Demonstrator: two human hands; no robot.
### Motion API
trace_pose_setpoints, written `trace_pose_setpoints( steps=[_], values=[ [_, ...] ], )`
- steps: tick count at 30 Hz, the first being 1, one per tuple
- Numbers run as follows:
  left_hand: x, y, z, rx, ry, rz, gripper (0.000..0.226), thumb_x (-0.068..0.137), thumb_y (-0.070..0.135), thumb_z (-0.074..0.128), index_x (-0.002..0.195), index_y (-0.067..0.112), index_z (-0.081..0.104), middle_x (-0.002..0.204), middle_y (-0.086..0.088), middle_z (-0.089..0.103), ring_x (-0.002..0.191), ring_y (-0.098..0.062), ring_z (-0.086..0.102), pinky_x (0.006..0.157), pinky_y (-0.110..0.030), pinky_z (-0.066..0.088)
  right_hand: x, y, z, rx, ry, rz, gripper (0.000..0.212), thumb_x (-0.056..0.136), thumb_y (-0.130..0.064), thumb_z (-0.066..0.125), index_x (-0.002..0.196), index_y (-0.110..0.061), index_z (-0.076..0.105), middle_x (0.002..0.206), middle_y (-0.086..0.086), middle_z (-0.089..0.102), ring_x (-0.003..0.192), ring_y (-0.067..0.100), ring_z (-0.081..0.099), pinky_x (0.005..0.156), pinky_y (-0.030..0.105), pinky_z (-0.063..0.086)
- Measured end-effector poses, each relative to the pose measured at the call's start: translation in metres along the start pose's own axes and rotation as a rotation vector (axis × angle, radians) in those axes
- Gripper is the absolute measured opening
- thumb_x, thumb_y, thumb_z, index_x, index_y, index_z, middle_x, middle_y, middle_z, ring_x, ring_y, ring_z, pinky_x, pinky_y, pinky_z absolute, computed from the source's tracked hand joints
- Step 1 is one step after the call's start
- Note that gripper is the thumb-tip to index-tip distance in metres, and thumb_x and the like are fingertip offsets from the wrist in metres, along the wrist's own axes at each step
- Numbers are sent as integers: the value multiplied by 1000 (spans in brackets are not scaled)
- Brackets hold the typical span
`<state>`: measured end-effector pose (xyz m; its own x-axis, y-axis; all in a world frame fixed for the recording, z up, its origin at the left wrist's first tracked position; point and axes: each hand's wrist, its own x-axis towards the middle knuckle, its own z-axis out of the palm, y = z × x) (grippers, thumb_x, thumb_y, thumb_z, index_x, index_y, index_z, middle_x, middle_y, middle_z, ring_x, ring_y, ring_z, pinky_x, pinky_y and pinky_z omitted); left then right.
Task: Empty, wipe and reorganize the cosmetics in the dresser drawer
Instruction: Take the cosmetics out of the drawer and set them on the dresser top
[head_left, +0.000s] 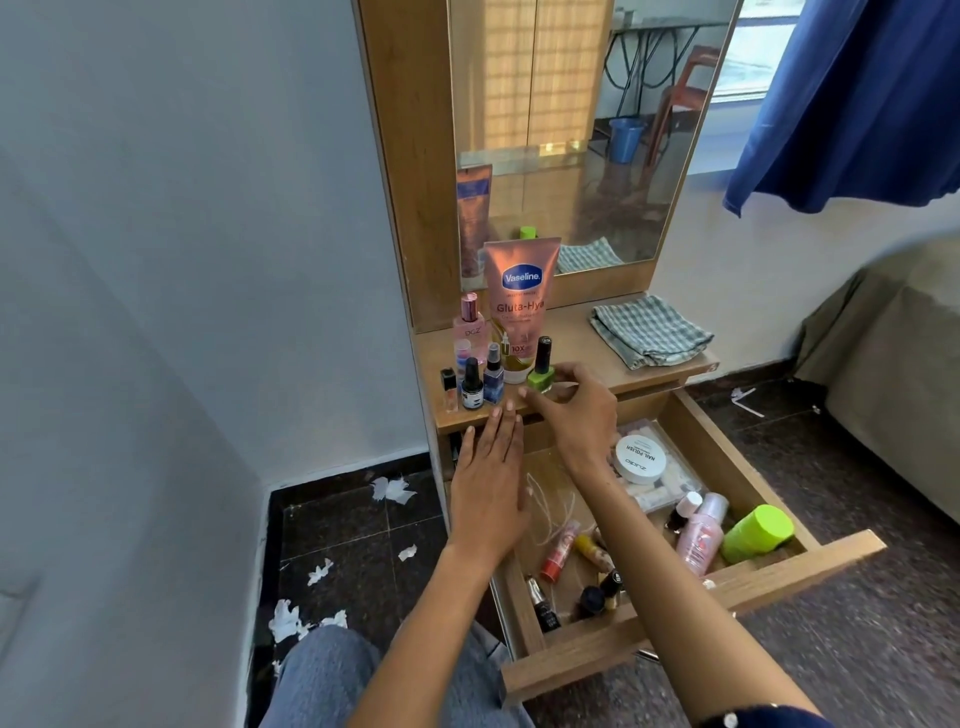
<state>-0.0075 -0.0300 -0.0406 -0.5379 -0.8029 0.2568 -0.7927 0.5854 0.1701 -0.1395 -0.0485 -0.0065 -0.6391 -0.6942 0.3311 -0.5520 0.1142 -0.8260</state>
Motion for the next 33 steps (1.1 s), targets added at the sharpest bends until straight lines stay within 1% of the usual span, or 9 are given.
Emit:
trace_pose_setpoints(
  steps=[4,10,14,17,20,22,24,28,33],
  values=[
    [1,1,-3,21,8,6,80,85,28,64,149,13,18,156,-2,2,145,-16,-1,114,-38,-6,-4,8,-10,69,-28,2,50,71,-40,82,111,-17,64,101,-4,67,86,8,63,75,26,55],
    [1,-1,-4,7,-7,29,76,90,31,57,150,13,15,157,-2,-2,145,-15,-5,114,-36,-10,-50,39,-59,-50,-106,-96,11,83,-20,73,92,-22,68,84,-11,66,76,0,61,67,26,55],
    [4,4,-11,12,-27,34,79,92,41,51,151,12,7,158,-4,-7,145,-16,-10,114,-36,-14,-71,57,-70,-126,-175,-74,6,84,-18,73,88,-22,70,82,-13,68,74,0,62,67,30,55],
    [1,20,-18,30,6,113,77,91,36,53,150,12,9,158,-9,-6,145,-21,-11,115,-40,-15,-70,61,-64,-108,-186,-28,6,85,-19,71,90,-21,70,84,-13,69,75,1,63,69,33,55],
    [-9,37,-16,15,14,216,59,89,26,58,142,12,37,156,-14,18,146,-27,9,117,-40,-4,-67,62,-58,-108,-181,-2,7,83,-18,71,88,-22,71,82,-12,69,74,2,63,69,34,56],
    [-12,43,-12,38,-63,210,39,90,30,57,125,12,58,138,-12,47,131,-25,36,112,-36,18,-67,66,-57,-118,-177,15,6,82,-18,71,87,-22,71,81,-12,69,74,4,63,69,35,55],
    [-12,47,-8,78,-199,188,32,93,36,54,110,12,65,116,-9,61,113,-23,49,98,-34,27,-67,69,-57,-128,-175,32,6,82,-19,70,88,-23,70,82,-12,70,74,6,64,69,37,55],
    [-11,54,0,65,-374,152,27,85,34,67,99,11,67,103,-9,67,104,-24,57,94,-33,31,-66,70,-53,-124,-187,59,8,82,-21,69,89,-23,71,83,-12,70,75,7,64,70,38,55],
    [-6,56,5,64,-369,133,17,91,20,59,102,10,67,106,-9,68,106,-25,58,93,-30,33,-65,67,-54,-114,-189,87,7,82,-19,70,89,-21,71,82,-10,70,73,8,64,70,39,56]
  ],
)
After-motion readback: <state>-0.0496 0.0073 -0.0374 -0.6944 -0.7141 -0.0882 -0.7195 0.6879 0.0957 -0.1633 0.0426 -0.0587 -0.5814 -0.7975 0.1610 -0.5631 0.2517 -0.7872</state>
